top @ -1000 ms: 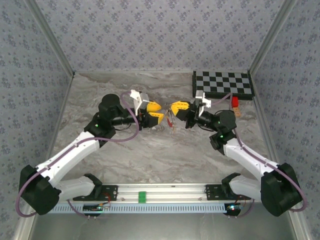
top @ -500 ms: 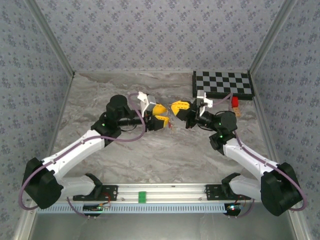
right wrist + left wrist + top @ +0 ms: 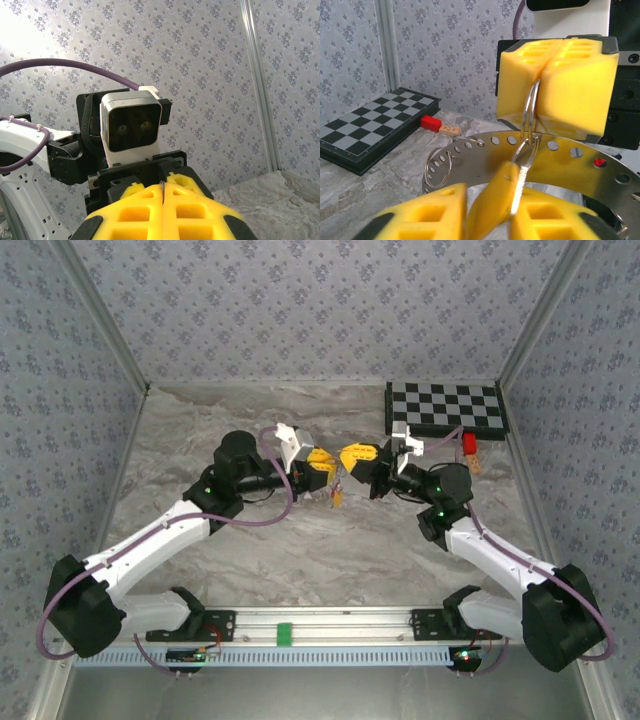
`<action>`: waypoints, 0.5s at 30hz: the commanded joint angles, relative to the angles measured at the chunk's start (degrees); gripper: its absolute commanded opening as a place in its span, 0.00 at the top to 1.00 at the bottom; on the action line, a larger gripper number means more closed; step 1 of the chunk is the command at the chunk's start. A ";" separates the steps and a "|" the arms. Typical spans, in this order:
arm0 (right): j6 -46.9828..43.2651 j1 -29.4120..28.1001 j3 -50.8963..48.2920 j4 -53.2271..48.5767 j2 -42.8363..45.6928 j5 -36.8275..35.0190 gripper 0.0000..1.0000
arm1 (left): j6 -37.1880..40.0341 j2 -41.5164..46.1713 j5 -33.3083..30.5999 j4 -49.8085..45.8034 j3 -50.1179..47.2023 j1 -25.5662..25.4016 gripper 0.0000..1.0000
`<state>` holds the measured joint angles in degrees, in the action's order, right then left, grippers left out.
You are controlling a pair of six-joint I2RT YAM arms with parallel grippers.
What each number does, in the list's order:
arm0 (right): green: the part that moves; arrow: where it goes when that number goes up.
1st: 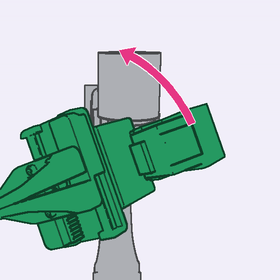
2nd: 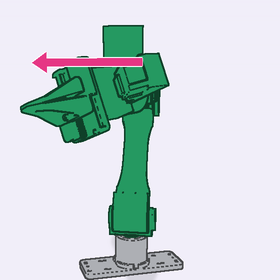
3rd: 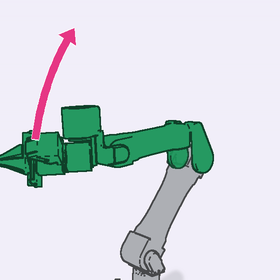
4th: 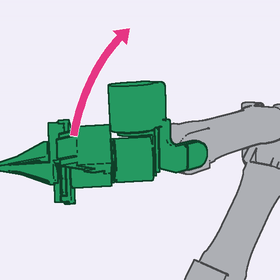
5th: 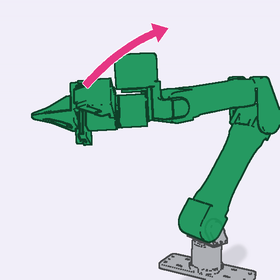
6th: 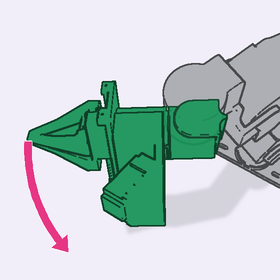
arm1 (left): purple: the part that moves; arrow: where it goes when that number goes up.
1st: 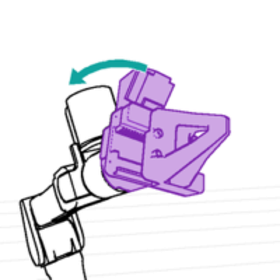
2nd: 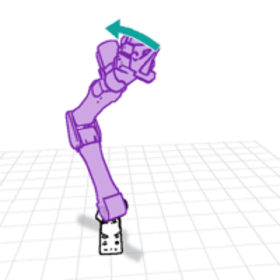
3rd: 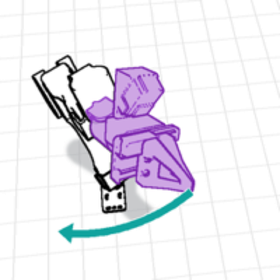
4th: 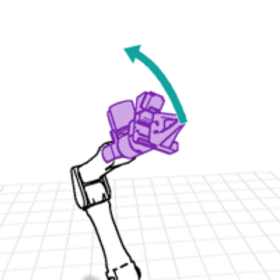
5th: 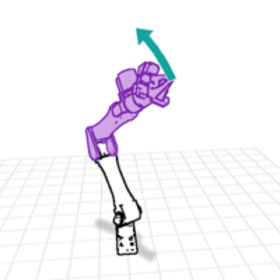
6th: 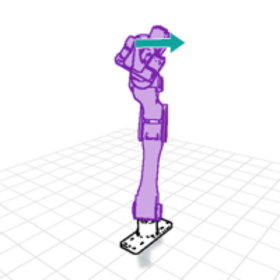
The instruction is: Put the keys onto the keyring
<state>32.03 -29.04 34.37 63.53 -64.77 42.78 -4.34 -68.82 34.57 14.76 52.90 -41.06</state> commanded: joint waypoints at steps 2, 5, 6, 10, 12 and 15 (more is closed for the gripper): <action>0.53 -0.41 -0.10 3.34 0.25 -0.77 1.00 | 1.13 -0.53 -0.07 0.33 2.66 -0.56 0.83; 0.42 -0.41 -0.13 3.48 0.27 -0.77 1.00 | 1.58 -0.87 1.01 -0.46 2.81 -0.64 0.89; 0.42 -0.37 -0.16 3.58 0.27 -0.77 1.00 | 1.62 -1.03 1.66 -0.69 2.90 -0.67 0.90; 0.61 -0.41 -0.02 4.17 0.17 -0.52 1.00 | 3.29 -2.23 4.46 -3.91 4.50 -1.52 0.93; 0.73 -0.38 0.08 4.26 0.09 -0.26 1.00 | 4.36 -2.80 5.45 -5.92 5.66 -2.00 0.94; 0.82 -0.40 0.08 4.20 0.09 0.01 1.00 | 5.73 -3.16 6.48 -7.86 6.44 -2.61 0.95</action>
<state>32.16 -29.04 34.37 64.16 -64.77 42.68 -1.08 -71.53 37.87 10.26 56.86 -42.65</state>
